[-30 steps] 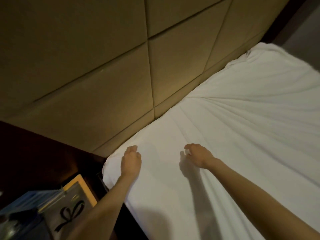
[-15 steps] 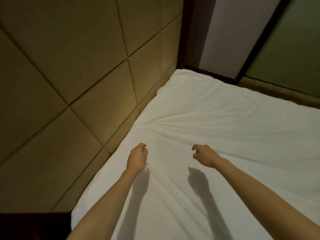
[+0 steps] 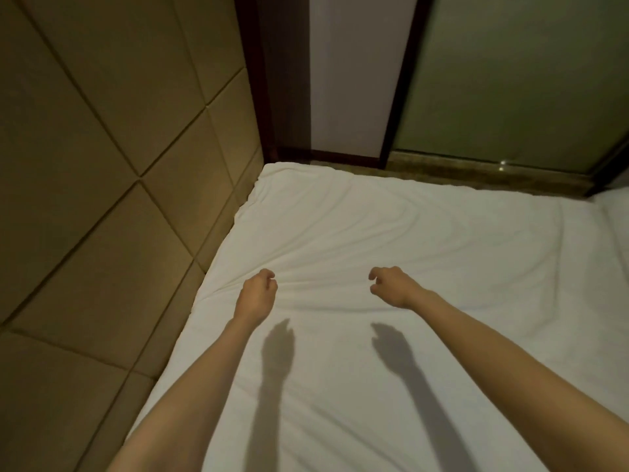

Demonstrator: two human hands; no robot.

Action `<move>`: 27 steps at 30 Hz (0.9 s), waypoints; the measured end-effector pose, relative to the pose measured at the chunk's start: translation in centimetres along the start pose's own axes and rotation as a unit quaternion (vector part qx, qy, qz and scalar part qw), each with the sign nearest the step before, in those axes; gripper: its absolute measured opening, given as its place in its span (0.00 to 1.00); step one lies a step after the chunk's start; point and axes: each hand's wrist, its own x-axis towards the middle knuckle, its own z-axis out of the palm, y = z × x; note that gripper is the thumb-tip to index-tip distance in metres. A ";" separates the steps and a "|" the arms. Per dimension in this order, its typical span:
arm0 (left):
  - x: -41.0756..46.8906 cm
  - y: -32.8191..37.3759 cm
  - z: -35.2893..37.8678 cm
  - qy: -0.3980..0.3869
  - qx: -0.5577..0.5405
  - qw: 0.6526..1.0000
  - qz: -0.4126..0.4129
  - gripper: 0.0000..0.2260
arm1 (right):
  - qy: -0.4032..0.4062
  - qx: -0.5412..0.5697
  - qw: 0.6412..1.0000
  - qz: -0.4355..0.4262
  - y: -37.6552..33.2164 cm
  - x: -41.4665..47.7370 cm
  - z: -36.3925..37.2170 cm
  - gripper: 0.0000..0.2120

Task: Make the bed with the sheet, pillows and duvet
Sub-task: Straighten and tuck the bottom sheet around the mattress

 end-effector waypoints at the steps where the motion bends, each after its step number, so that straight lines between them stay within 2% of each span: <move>1: 0.9 0.5 0.1 -0.002 0.002 1.000 0.002 0.14 | 0.003 0.002 1.000 0.005 0.2 0.6 -0.5 0.20; 9: 9.7 1.2 1.0 -0.018 0.045 0.999 0.012 0.15 | 0.004 0.020 1.000 0.010 -0.5 8.8 -3.1 0.21; 17: 18.2 -1.9 3.5 -0.046 0.112 0.993 0.012 0.15 | 0.003 0.025 1.000 0.001 -1.6 19.3 -2.8 0.23; 27: 26.1 -8.7 7.8 -0.118 0.275 0.954 0.034 0.15 | -0.016 0.001 1.000 -0.017 -2.3 31.1 2.2 0.24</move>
